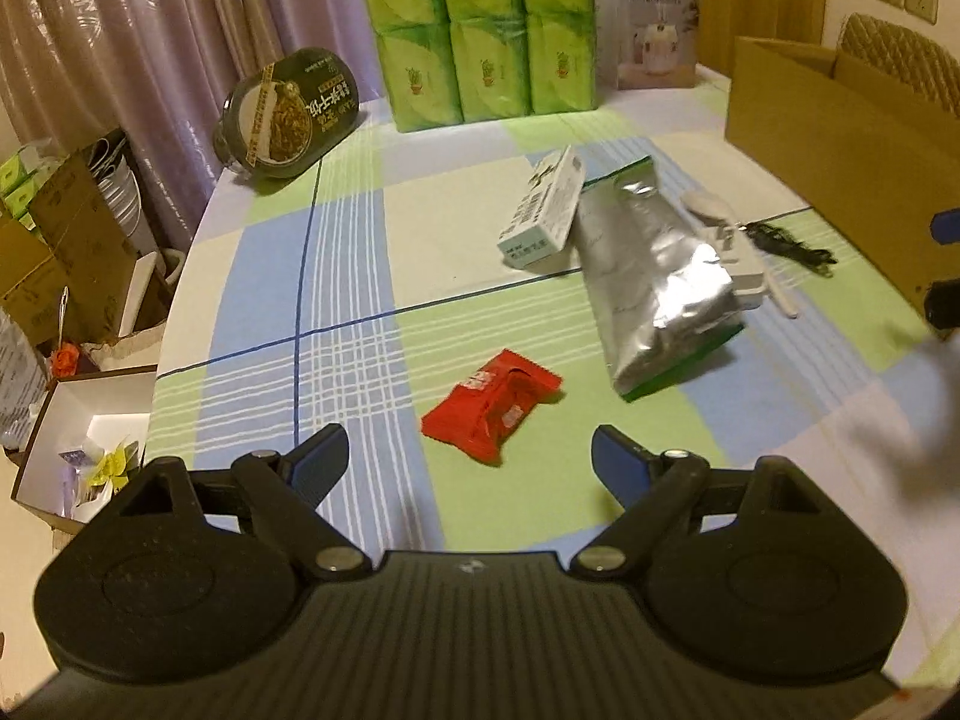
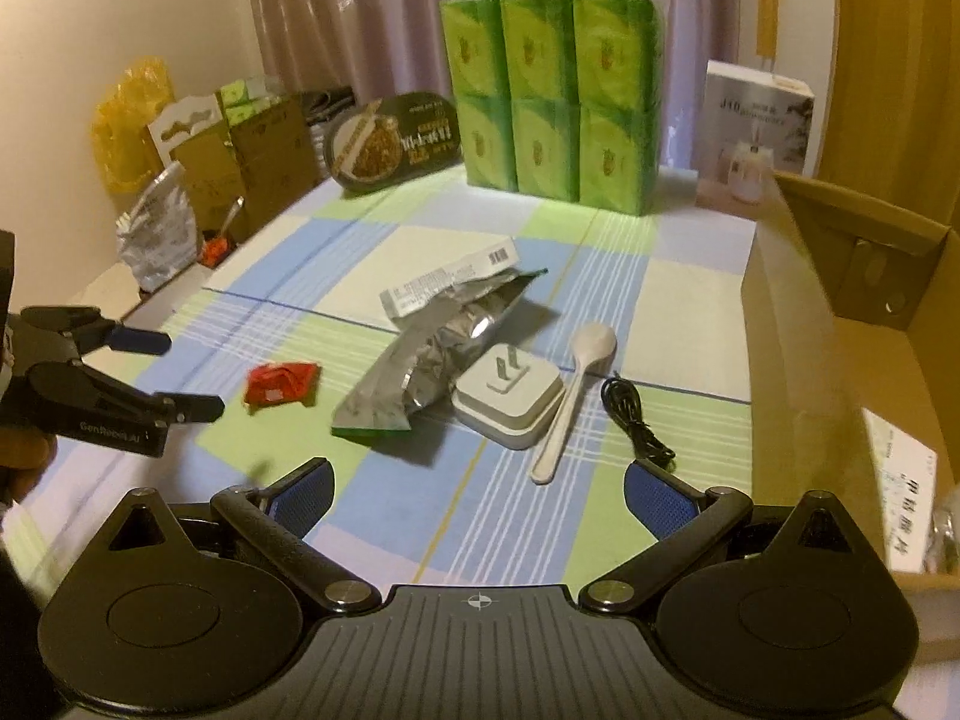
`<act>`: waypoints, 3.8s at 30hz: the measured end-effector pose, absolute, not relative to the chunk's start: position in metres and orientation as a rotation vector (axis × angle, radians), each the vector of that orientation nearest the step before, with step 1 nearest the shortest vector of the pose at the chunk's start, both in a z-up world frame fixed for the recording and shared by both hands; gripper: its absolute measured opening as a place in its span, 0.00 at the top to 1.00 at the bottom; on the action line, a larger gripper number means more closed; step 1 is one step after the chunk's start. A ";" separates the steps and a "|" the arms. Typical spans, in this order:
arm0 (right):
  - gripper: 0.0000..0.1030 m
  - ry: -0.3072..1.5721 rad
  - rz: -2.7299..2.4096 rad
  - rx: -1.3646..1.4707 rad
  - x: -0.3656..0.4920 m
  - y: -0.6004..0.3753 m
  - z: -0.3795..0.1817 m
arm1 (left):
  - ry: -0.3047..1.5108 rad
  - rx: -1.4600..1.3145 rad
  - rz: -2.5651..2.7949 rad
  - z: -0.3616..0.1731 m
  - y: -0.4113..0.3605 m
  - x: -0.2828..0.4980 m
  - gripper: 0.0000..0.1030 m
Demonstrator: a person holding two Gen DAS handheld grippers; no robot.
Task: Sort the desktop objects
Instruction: 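Move both tools back over the table toward the red packet and plug, then grasp the red candy packet with the left tool while the right tool approaches the white plug, then close the right tool on the white plug adapter and lift it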
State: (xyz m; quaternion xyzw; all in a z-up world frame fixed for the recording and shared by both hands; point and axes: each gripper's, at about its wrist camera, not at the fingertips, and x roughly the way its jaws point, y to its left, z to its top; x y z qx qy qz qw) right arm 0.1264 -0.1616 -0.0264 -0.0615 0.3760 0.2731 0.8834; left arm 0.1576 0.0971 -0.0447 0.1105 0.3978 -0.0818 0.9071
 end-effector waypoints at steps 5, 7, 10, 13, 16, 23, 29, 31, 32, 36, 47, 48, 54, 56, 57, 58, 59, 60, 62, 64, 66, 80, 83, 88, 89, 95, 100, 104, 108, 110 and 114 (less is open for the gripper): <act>0.09 0.788 0.534 -0.148 0.146 -0.156 -0.044 | 0.811 0.218 -0.168 -0.060 0.101 0.178 0.17; 0.12 0.795 0.529 -0.153 0.154 -0.153 -0.052 | 0.806 0.218 -0.182 -0.064 0.102 0.186 0.17; 0.13 0.802 0.530 -0.169 0.164 -0.149 -0.062 | 0.798 0.226 -0.210 -0.069 0.104 0.196 0.18; 0.14 0.802 0.535 -0.169 0.174 -0.146 -0.070 | 0.798 0.212 -0.233 -0.075 0.105 0.203 0.18; 0.14 0.798 0.535 -0.163 0.183 -0.143 -0.076 | 0.811 0.225 -0.259 -0.082 0.103 0.209 0.20; 0.14 0.799 0.554 -0.139 0.196 -0.134 -0.084 | 0.843 0.244 -0.295 -0.093 0.101 0.218 0.30; 0.14 0.788 0.559 -0.129 0.200 -0.130 -0.088 | 0.854 0.208 -0.319 -0.093 0.100 0.221 0.58; 0.14 0.789 0.557 -0.127 0.201 -0.130 -0.091 | 0.860 0.203 -0.323 -0.092 0.096 0.220 0.68; 0.14 0.789 0.555 -0.127 0.201 -0.129 -0.092 | 0.864 0.203 -0.320 -0.091 0.094 0.220 0.71; 0.14 0.788 0.543 -0.122 0.203 -0.126 -0.095 | 0.863 0.186 -0.311 -0.088 0.089 0.219 0.75; 0.25 0.781 0.486 -0.130 0.218 -0.107 -0.101 | 0.854 0.154 -0.291 -0.085 0.088 0.221 0.76; 0.26 0.780 0.477 -0.132 0.220 -0.105 -0.102 | 0.853 0.152 -0.288 -0.085 0.089 0.222 0.76; 0.43 0.761 0.460 -0.190 0.219 -0.099 -0.100 | 0.861 0.146 -0.290 -0.086 0.090 0.224 0.76; 0.44 0.769 0.460 -0.202 0.218 -0.099 -0.099 | 0.861 0.155 -0.294 -0.086 0.088 0.224 0.76; 0.44 0.773 0.461 -0.205 0.216 -0.101 -0.099 | 0.861 0.159 -0.296 -0.086 0.087 0.223 0.76; 0.44 0.778 0.464 -0.206 0.213 -0.103 -0.098 | 0.862 0.159 -0.298 -0.086 0.087 0.223 0.76; 0.44 0.783 0.466 -0.205 0.210 -0.105 -0.097 | 0.863 0.159 -0.300 -0.086 0.087 0.223 0.76; 0.44 0.786 0.469 -0.206 0.205 -0.108 -0.095 | 0.865 0.159 -0.303 -0.086 0.086 0.222 0.76; 0.44 0.793 0.476 -0.209 0.194 -0.115 -0.092 | 0.871 0.163 -0.309 -0.085 0.084 0.218 0.76; 0.44 0.805 0.484 -0.212 0.182 -0.122 -0.089 | 0.878 0.164 -0.314 -0.084 0.082 0.212 0.76; 0.44 0.817 0.485 -0.208 0.169 -0.131 -0.085 | 0.883 0.178 -0.324 -0.082 0.078 0.205 0.76; 0.44 0.860 0.470 -0.209 0.088 -0.186 -0.075 | 0.919 0.207 -0.362 -0.071 0.016 0.127 0.76; 0.44 0.867 0.454 -0.201 0.078 -0.195 -0.077 | 0.906 0.212 -0.382 -0.069 -0.006 0.106 0.76; 0.44 0.868 0.440 -0.185 0.067 -0.206 -0.077 | 0.897 0.197 -0.395 -0.069 -0.028 0.088 0.76; 0.44 0.866 0.437 -0.179 0.066 -0.208 -0.076 | 0.898 0.194 -0.391 -0.069 -0.030 0.087 0.76; 0.44 0.847 0.427 -0.160 0.063 -0.214 -0.070 | 0.899 0.185 -0.375 -0.067 -0.033 0.081 0.76; 0.44 0.836 0.427 -0.148 0.059 -0.217 -0.066 | 0.903 0.184 -0.361 -0.064 -0.034 0.077 0.76; 0.44 0.818 0.428 -0.147 0.056 -0.220 -0.059 | 0.895 0.181 -0.351 -0.058 -0.036 0.074 0.76; 0.44 0.801 0.426 -0.139 0.052 -0.224 -0.051 | 0.885 0.185 -0.347 -0.051 -0.039 0.072 0.76; 0.44 0.791 0.425 -0.134 0.050 -0.226 -0.047 | 0.879 0.189 -0.347 -0.047 -0.041 0.070 0.76; 0.44 0.770 0.419 -0.123 0.045 -0.230 -0.037 | 0.863 0.191 -0.348 -0.037 -0.045 0.066 0.76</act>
